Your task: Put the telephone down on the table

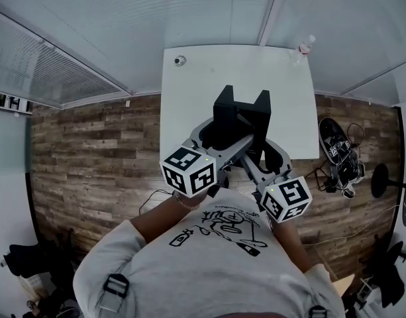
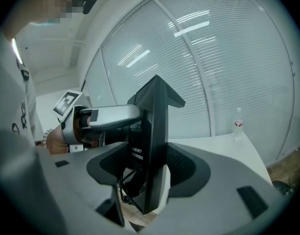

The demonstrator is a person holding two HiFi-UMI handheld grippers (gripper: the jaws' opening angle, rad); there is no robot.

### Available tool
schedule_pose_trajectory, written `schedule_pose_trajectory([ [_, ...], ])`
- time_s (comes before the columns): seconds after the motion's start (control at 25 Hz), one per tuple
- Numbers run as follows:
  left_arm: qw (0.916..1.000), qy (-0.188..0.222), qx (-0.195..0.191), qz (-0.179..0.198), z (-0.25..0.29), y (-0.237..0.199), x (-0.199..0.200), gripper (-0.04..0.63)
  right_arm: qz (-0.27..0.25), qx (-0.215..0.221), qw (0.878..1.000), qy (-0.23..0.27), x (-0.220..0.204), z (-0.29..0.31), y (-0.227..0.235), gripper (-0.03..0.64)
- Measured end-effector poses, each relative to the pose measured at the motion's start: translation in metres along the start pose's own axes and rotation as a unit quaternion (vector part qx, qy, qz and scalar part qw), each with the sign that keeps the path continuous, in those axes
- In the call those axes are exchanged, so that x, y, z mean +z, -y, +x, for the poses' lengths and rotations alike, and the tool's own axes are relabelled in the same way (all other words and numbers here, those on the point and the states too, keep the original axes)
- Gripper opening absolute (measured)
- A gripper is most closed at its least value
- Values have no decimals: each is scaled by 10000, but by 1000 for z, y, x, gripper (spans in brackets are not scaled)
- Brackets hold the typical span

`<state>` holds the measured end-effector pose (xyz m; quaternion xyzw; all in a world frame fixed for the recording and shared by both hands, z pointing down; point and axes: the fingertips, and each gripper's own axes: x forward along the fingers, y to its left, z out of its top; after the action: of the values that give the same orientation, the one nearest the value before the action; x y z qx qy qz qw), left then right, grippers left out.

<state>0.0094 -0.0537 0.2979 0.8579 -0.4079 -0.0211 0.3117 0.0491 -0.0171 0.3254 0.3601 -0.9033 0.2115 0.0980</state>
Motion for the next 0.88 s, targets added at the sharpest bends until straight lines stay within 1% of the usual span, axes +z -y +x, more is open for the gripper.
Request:
schedule_pose_trajectory([
  [0.4,9997,116,174,-82,3,-64,40,365,-69,201,9997,-91,24,71,0,232],
  [0.68,9983,271,461,-212,-7,-96,51,365,-160,491,9984,-235,27,105,-7,232],
  [0.88,9970,326,637,-284,-7,-108,54,365,-163,661,9971,-333,27,117,-6,232],
])
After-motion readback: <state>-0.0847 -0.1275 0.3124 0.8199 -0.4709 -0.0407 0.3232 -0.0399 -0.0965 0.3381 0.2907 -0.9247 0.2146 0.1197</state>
